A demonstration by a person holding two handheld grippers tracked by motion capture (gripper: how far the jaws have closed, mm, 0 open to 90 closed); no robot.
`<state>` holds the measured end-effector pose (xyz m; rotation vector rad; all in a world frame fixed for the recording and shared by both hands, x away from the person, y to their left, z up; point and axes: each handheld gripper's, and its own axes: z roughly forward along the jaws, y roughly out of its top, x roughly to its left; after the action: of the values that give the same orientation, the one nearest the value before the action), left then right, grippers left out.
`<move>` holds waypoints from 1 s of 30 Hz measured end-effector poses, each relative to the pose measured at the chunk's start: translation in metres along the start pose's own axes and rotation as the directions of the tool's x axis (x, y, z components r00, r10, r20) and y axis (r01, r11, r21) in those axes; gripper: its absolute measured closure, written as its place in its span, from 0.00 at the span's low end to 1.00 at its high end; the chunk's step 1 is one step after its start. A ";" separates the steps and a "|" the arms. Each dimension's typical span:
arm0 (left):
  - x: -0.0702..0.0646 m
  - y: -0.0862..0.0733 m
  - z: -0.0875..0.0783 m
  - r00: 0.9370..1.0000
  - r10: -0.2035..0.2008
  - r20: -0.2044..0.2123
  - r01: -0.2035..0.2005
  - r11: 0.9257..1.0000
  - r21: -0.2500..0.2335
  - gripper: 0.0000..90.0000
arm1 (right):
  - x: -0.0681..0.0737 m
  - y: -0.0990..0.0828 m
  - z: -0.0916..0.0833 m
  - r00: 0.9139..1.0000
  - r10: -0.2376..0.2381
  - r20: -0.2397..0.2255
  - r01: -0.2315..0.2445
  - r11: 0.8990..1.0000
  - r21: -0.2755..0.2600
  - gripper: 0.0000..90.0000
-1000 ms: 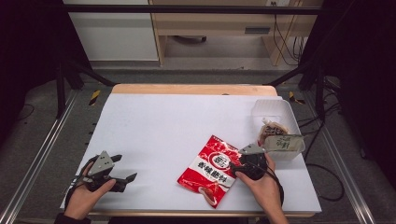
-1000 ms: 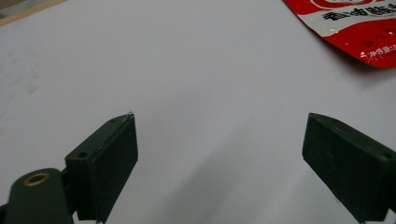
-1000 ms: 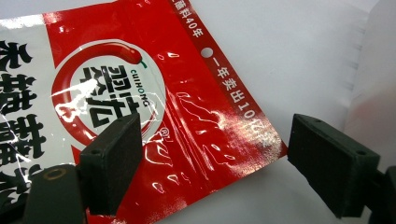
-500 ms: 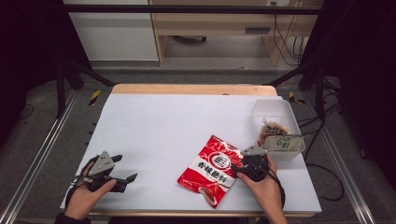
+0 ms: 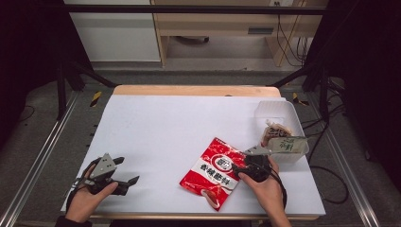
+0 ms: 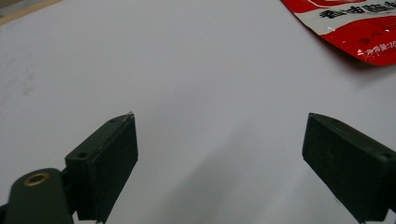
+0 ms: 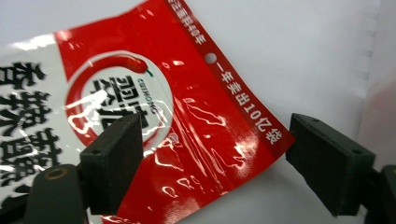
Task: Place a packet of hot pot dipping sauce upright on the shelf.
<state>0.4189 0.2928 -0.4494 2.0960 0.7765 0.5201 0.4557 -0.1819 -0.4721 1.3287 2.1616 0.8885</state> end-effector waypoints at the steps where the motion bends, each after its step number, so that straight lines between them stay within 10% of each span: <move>1: 0.000 0.000 0.000 1.000 0.000 -0.002 0.000 1.000 0.001 0.11 | 0.000 0.000 -0.002 1.000 -0.003 -0.006 0.003 1.000 -0.010 0.24; 16: 0.000 0.000 0.001 1.000 0.001 0.001 -0.001 1.000 -0.001 0.11 | 0.000 -0.002 -0.008 0.997 0.025 -0.072 -0.025 1.000 0.008 0.55; 25: -0.002 0.000 0.002 1.000 0.004 0.001 -0.004 1.000 0.010 0.11 | 0.003 0.011 -0.007 0.996 -0.090 -0.008 0.090 0.996 -0.021 0.97; 30: -0.003 0.000 0.003 1.000 0.006 0.004 -0.006 1.000 0.015 0.11 | 0.005 0.019 -0.010 0.992 -0.128 -0.009 0.127 0.991 -0.047 1.00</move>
<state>0.4185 0.2893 -0.4518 2.1133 0.7736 0.5144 0.4581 -0.1744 -0.4517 1.1518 2.1941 0.8921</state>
